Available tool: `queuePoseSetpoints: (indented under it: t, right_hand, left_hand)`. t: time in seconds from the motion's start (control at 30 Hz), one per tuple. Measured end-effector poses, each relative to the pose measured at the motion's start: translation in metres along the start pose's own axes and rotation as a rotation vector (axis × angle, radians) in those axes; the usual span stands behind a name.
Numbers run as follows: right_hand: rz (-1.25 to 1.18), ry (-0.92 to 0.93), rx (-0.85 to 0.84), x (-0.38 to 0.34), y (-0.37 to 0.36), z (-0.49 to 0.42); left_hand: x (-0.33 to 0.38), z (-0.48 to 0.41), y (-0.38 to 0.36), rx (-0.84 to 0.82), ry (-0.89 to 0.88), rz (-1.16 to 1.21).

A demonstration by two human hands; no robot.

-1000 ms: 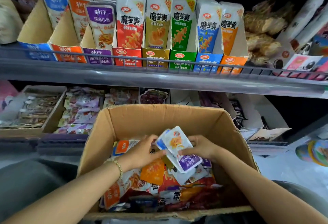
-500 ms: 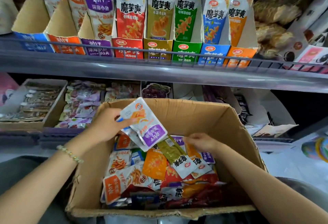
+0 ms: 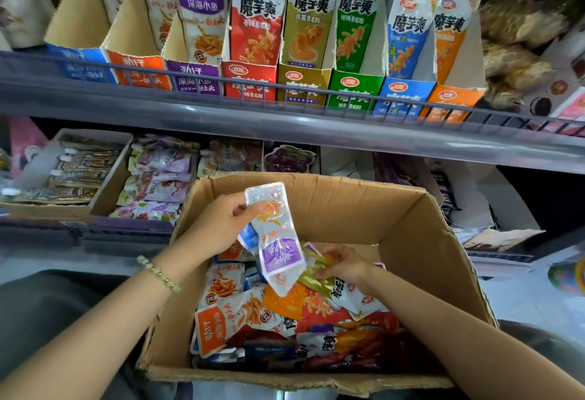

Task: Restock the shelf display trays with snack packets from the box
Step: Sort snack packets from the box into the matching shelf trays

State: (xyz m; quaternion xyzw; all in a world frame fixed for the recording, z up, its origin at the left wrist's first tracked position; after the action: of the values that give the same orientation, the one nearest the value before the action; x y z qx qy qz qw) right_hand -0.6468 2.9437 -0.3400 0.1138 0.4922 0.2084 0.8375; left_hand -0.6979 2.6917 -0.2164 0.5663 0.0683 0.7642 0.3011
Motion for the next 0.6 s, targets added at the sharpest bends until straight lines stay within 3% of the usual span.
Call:
queuePoseSetpoints:
  t: [0.2, 0.37, 0.5, 0.6]
  right_hand:
    - [0.091, 0.093, -0.315, -0.032, -0.003, 0.014]
    - [0.196, 0.229, -0.273, -0.057, 0.025, 0.034]
    - [0.066, 0.342, -0.135, -0.074, 0.056, 0.058]
    - [-0.057, 0.411, 0.016, -0.084, 0.07, 0.072]
  left_hand:
    - [0.006, 0.001, 0.003, 0.085, 0.019, -0.06]
    - [0.015, 0.008, 0.009, 0.089, 0.102, 0.304]
    - [0.021, 0.019, 0.008, -0.151, 0.272, 0.663]
    - [0.026, 0.028, 0.004, -0.314, 0.315, 0.736]
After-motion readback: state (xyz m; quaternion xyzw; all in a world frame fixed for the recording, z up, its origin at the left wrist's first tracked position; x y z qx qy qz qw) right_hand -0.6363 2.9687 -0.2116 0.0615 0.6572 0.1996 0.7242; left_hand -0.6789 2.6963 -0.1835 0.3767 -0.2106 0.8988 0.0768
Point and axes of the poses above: each hand's wrist, its own z-axis away from the middle knuckle, its own y-axis out of the back of the hand, x = y × z, the point moved 2 cm from there along -z, towards the middle knuckle, and after that the axes turned 15 degrees about y, right-handed, at the moved point
